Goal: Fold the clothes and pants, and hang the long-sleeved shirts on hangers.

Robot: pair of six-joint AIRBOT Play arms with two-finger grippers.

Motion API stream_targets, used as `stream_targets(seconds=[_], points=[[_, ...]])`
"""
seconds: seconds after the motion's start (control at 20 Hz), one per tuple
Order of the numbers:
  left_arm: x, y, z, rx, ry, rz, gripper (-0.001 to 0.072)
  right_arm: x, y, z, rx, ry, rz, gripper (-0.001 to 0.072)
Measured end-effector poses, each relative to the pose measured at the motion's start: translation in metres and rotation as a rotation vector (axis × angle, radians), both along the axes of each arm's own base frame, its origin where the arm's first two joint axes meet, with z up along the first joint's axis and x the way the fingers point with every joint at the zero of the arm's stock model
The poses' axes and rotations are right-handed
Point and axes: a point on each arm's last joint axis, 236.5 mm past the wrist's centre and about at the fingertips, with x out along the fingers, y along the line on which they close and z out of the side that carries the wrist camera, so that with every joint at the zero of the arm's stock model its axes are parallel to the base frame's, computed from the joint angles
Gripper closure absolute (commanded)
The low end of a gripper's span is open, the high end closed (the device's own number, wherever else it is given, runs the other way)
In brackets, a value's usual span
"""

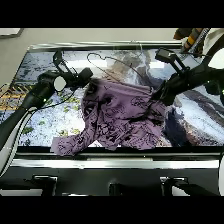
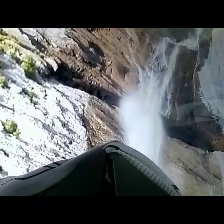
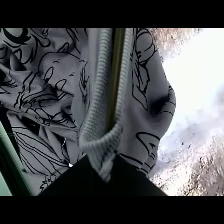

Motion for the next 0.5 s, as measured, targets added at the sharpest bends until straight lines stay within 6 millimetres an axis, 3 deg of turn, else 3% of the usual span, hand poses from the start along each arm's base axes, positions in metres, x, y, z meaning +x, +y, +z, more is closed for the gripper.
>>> stream_targets(seconds=[0.5], points=[[0.025,0.003,0.047,-0.050,-0.164,-0.011,0.0684,-0.004,0.003,-0.008,0.014,0.037,-0.005,0.0680]])
